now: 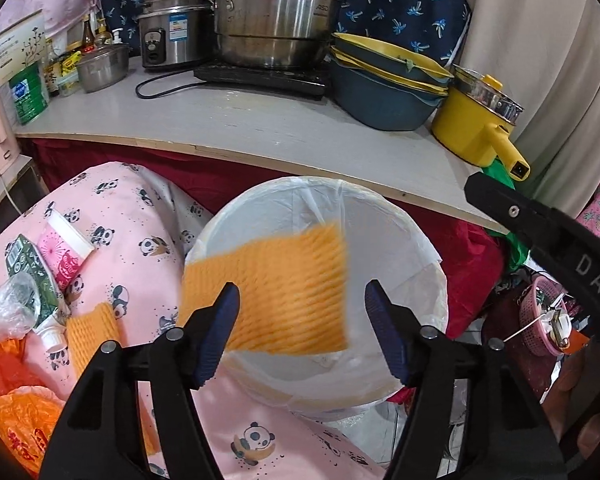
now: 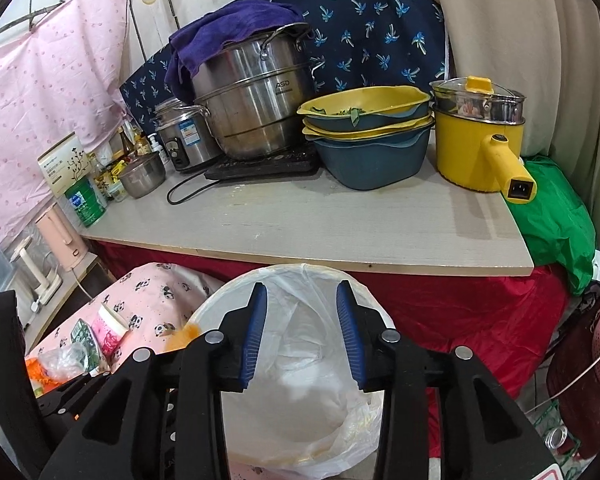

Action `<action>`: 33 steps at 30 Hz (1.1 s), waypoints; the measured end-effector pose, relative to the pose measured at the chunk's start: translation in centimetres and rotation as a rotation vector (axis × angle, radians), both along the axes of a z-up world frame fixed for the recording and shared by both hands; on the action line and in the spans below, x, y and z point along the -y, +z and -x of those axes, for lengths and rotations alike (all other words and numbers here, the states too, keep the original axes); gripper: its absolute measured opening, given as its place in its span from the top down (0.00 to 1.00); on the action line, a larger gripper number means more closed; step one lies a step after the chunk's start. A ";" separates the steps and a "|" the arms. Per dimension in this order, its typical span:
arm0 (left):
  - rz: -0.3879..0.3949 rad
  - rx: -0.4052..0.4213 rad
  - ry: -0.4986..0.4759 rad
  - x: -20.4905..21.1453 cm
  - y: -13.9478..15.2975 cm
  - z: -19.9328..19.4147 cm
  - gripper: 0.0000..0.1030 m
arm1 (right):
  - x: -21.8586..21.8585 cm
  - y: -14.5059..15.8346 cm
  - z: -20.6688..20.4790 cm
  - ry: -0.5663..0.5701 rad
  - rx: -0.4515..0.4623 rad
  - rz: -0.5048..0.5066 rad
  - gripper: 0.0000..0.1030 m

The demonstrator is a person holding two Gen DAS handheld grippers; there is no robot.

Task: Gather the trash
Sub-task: 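Carry the orange mesh sleeve over the bin and open the left tool, then grasp the snack bag with the left tool while the right tool grasps the orange bag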

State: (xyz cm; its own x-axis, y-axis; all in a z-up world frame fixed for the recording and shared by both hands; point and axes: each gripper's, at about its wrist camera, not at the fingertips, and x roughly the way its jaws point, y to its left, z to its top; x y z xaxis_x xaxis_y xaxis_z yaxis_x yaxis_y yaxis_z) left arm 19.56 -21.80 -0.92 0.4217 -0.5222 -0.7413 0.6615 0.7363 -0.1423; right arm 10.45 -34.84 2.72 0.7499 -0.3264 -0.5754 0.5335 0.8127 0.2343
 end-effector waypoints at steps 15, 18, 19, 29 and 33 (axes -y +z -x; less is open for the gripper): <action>0.056 0.046 0.107 -4.4 3.5 0.7 0.33 | -3.3 2.8 1.9 0.053 0.038 0.035 0.54; 0.050 0.058 0.140 -5.7 3.8 1.1 0.33 | -4.7 3.0 2.0 0.084 0.035 0.036 0.53; 0.051 0.058 0.152 -6.3 3.9 1.2 0.33 | -5.2 3.0 2.1 0.094 0.034 0.040 0.53; 0.022 0.080 0.321 -12.7 4.0 1.8 0.33 | -10.3 3.3 1.9 0.199 0.031 0.044 0.49; -0.001 0.103 0.393 -15.8 4.2 2.3 0.27 | -12.5 3.3 1.8 0.241 0.028 0.048 0.49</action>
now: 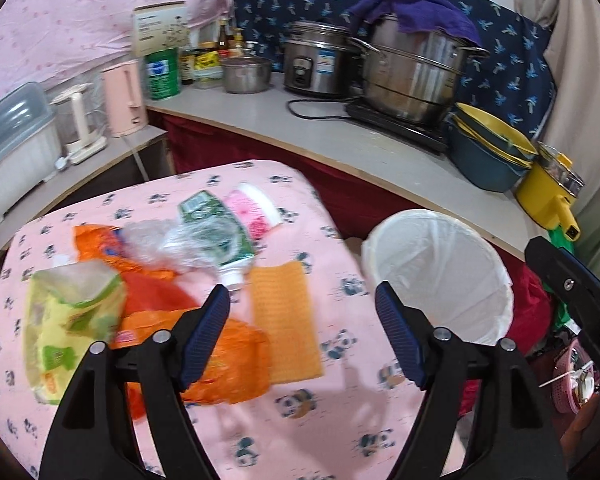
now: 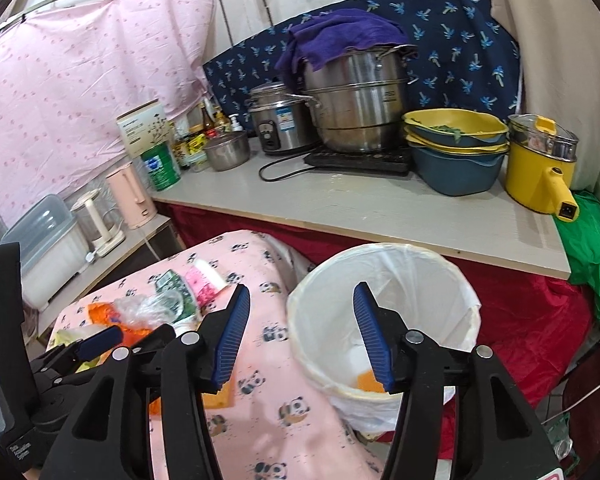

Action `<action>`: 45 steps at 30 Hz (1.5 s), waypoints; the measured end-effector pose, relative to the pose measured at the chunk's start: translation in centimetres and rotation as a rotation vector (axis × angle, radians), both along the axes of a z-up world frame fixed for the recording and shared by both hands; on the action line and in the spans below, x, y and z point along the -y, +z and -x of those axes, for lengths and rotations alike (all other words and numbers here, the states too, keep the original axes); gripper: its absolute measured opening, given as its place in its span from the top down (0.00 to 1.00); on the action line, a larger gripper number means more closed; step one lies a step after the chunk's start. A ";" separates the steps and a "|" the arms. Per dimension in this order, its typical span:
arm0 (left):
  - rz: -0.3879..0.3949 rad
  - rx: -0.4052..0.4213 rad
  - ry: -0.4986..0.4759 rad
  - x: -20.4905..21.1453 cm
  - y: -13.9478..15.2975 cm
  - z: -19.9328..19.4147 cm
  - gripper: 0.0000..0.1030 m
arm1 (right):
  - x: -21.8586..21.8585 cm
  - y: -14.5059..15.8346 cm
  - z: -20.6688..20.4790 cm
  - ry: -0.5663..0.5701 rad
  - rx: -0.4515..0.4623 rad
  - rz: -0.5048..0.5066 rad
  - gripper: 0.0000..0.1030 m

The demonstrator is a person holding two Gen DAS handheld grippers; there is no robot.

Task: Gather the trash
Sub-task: 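Grasp the snack bag with the left tool while the right tool grasps the orange bag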

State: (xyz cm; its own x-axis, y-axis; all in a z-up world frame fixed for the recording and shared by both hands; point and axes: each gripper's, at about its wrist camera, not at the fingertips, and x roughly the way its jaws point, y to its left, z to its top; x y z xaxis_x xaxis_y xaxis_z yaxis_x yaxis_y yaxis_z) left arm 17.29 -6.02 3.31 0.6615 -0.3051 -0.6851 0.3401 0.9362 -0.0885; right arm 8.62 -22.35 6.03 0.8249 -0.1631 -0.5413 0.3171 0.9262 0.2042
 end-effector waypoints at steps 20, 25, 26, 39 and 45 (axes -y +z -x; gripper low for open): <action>-0.053 -0.034 0.267 -15.4 -1.6 0.8 0.18 | -12.8 -2.1 -1.9 0.252 -0.084 0.021 0.44; -0.049 -0.051 0.265 -18.0 -2.5 0.5 0.16 | -15.4 -3.4 -2.7 0.294 -0.115 0.007 0.39; -0.053 -0.049 0.261 -18.3 -2.7 0.5 0.16 | -15.8 -3.7 -2.9 0.301 -0.123 0.002 0.39; 0.006 -0.137 0.224 -20.8 -5.0 -2.2 0.24 | -20.4 -7.1 -6.4 0.359 -0.203 -0.007 0.35; 0.076 -0.197 0.156 -20.4 -5.9 -3.2 0.57 | -21.0 -8.3 -7.9 0.356 -0.231 -0.015 0.35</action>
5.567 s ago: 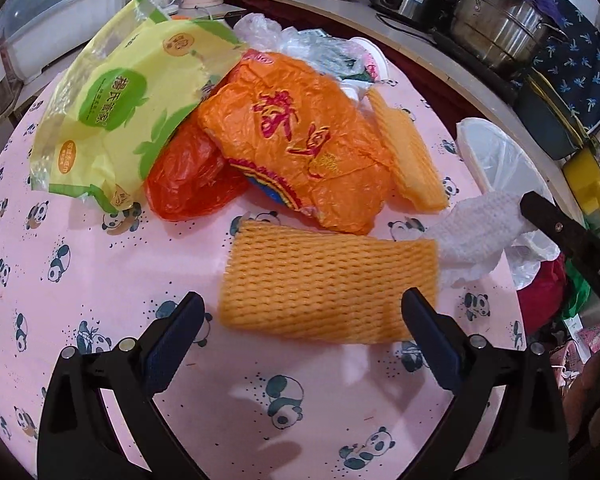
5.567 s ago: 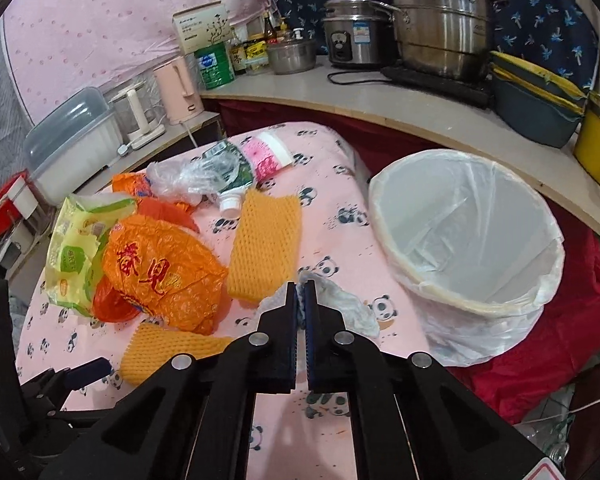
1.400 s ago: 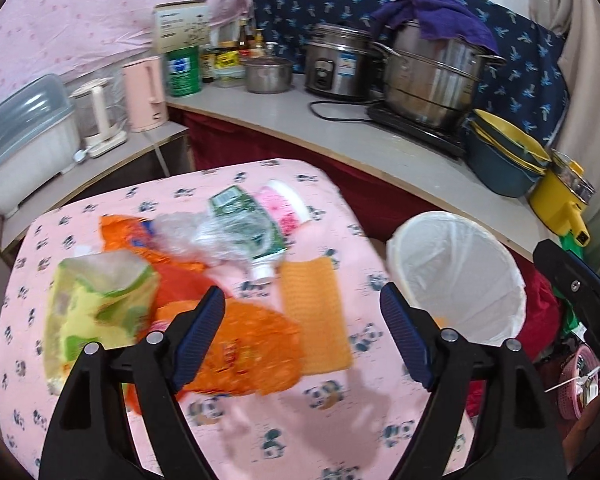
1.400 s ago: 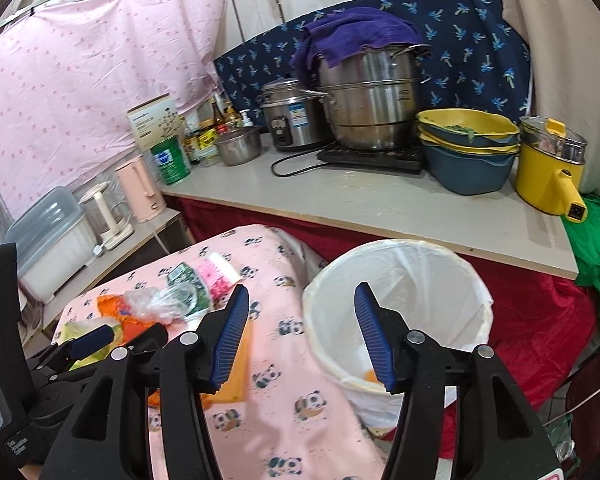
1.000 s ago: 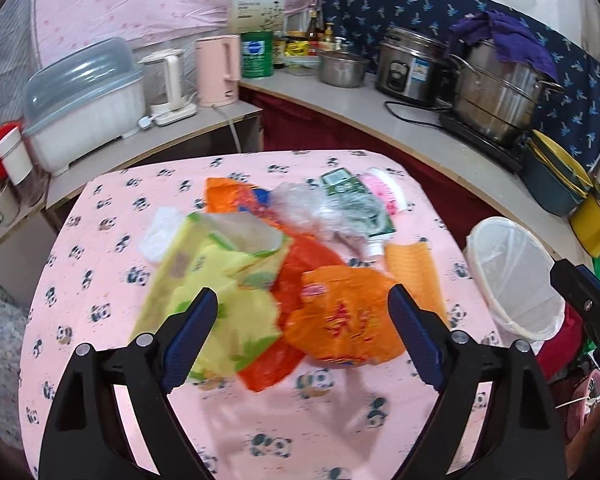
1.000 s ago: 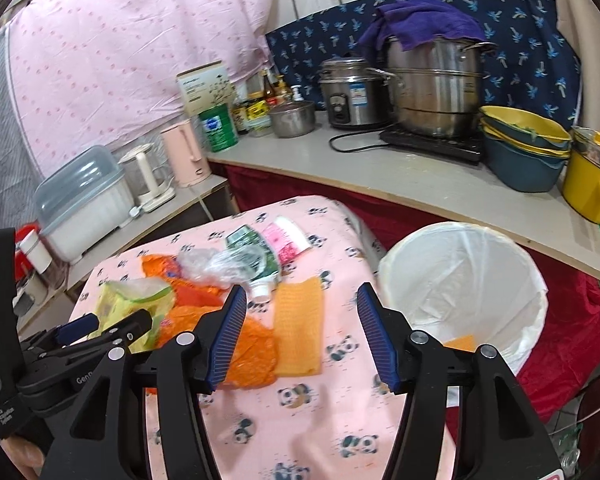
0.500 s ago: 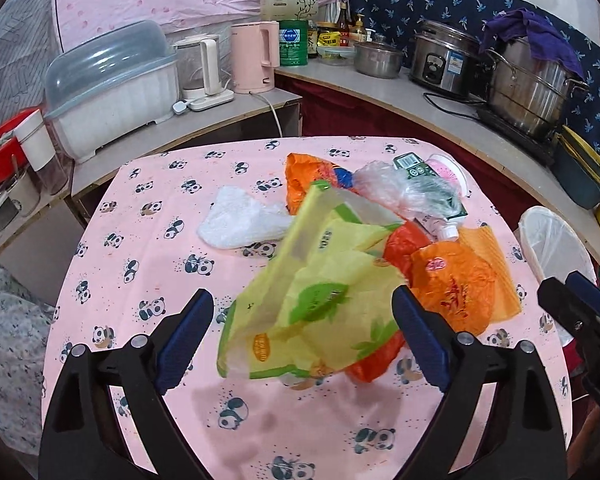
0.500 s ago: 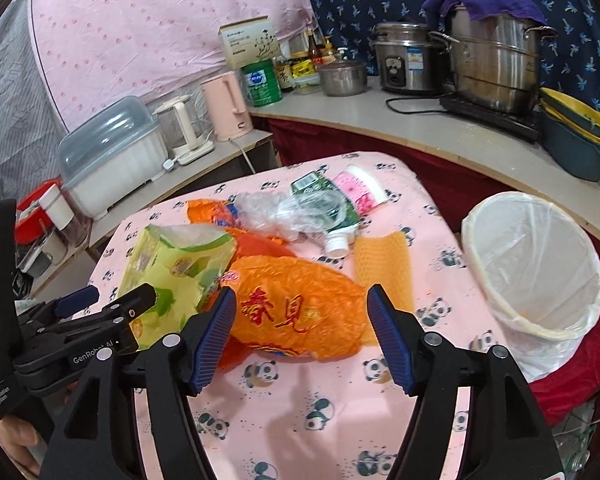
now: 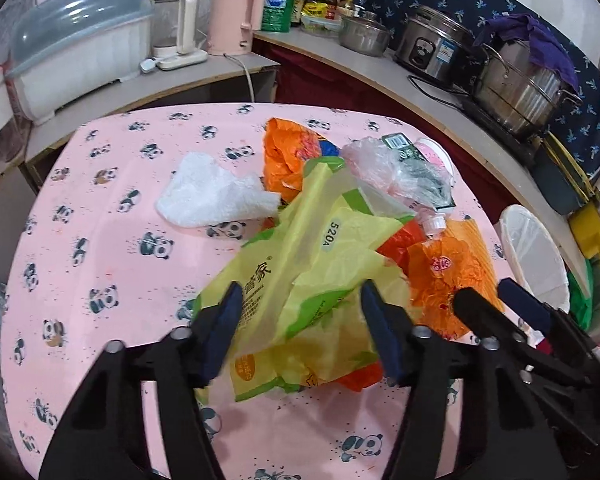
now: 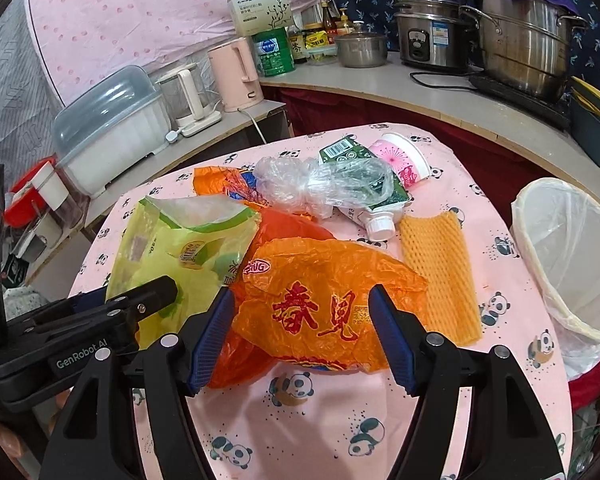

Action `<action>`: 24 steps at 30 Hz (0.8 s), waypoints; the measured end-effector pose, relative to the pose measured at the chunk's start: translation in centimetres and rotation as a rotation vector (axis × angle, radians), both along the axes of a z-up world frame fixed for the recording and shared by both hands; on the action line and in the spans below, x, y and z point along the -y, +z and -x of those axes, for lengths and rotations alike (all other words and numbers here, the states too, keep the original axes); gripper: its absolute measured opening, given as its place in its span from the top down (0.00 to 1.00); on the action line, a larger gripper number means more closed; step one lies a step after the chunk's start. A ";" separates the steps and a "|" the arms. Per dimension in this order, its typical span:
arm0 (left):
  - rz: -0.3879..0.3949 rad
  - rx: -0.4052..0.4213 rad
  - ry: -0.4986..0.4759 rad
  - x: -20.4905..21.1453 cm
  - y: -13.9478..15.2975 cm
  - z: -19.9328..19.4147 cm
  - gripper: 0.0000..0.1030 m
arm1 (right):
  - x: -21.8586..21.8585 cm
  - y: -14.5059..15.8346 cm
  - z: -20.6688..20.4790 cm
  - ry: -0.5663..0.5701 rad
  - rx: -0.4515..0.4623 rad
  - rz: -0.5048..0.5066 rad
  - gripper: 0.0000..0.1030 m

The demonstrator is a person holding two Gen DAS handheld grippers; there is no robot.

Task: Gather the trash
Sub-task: 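Grasp the snack bag with the left tool while the right tool grasps the orange bag, then carry both bags over the bin and open both tools to drop them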

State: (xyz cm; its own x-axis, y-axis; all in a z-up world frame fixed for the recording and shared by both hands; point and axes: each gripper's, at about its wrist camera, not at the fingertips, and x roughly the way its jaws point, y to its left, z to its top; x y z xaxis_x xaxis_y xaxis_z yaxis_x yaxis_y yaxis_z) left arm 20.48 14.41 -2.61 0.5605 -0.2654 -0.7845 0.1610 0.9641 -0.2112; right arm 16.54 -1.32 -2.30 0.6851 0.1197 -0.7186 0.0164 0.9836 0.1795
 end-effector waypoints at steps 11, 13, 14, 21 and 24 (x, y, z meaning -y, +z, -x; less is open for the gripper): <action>0.061 -0.006 0.001 -1.2 0.1 0.1 0.93 | -0.8 -2.4 -2.4 -0.012 -0.039 0.014 0.35; 0.067 -0.005 -0.002 -1.2 0.3 0.2 0.93 | -1.1 -2.9 -2.6 -0.011 -0.047 0.021 0.36; 0.062 -0.001 -0.001 -1.1 0.4 0.2 0.93 | -1.2 -3.0 -2.7 -0.010 -0.049 0.024 0.37; 0.060 0.019 -0.008 -0.6 1.1 0.9 0.94 | -0.7 -2.7 -2.5 -0.007 -0.044 0.014 0.75; 0.064 0.029 -0.012 -0.2 1.6 1.1 0.94 | -0.1 -2.0 -1.9 -0.013 -0.029 0.005 0.81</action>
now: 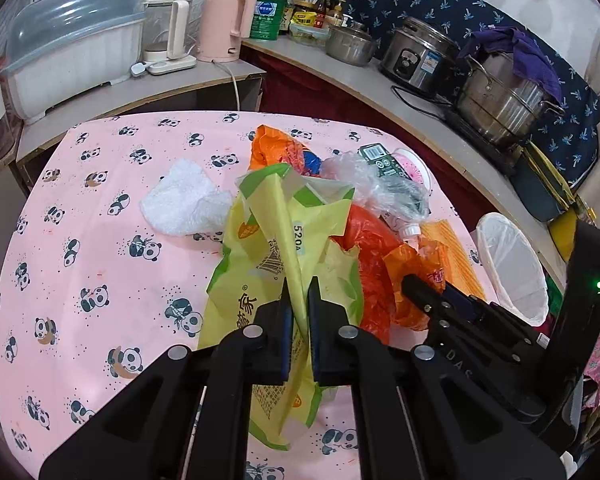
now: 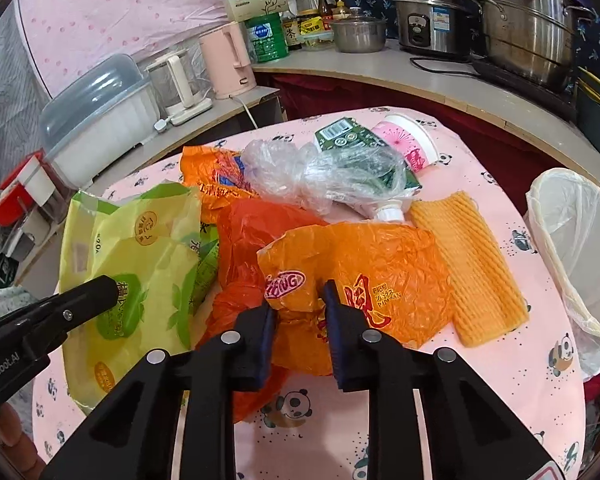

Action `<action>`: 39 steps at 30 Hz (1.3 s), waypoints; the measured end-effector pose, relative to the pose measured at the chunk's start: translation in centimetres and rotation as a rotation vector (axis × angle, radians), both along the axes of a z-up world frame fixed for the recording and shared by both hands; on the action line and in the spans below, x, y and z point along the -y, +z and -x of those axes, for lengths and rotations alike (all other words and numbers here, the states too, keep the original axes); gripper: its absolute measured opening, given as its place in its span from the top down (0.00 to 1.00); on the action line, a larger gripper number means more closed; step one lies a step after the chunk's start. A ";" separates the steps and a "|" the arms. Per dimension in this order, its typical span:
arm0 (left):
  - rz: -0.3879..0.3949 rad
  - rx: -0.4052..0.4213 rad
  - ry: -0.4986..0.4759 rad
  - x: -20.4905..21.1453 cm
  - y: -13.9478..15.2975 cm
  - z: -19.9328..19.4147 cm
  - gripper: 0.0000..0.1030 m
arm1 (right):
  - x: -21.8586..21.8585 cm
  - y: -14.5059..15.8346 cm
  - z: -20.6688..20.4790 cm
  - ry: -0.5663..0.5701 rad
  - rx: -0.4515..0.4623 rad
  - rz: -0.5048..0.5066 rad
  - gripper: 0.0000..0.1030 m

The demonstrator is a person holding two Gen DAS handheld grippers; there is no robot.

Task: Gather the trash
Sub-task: 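Carry both bags over the bin and open both tools to drop them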

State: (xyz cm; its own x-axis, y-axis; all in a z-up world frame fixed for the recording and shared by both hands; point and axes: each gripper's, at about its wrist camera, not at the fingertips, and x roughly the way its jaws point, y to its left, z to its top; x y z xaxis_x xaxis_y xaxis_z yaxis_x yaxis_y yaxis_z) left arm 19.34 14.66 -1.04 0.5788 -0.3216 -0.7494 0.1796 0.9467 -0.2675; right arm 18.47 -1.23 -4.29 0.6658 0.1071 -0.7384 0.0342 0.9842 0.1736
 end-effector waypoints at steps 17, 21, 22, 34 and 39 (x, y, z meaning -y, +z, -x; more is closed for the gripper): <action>0.013 0.108 -0.057 3.6 4.7 2.3 0.94 | 3.2 7.0 4.4 -0.037 0.163 -0.012 0.82; 0.020 0.117 -0.086 5.1 5.2 2.6 0.94 | 5.1 8.1 5.3 -0.081 0.187 -0.010 0.82; 0.020 0.120 -0.095 5.7 5.4 2.7 0.94 | 5.7 8.4 5.5 -0.094 0.192 -0.012 0.82; 0.033 0.146 -0.200 11.5 6.6 3.3 0.94 | 12.1 10.0 7.6 -0.227 0.235 -0.003 0.82; 0.031 0.153 -0.256 14.6 6.9 3.3 0.94 | 15.2 10.1 8.2 -0.289 0.246 -0.008 0.82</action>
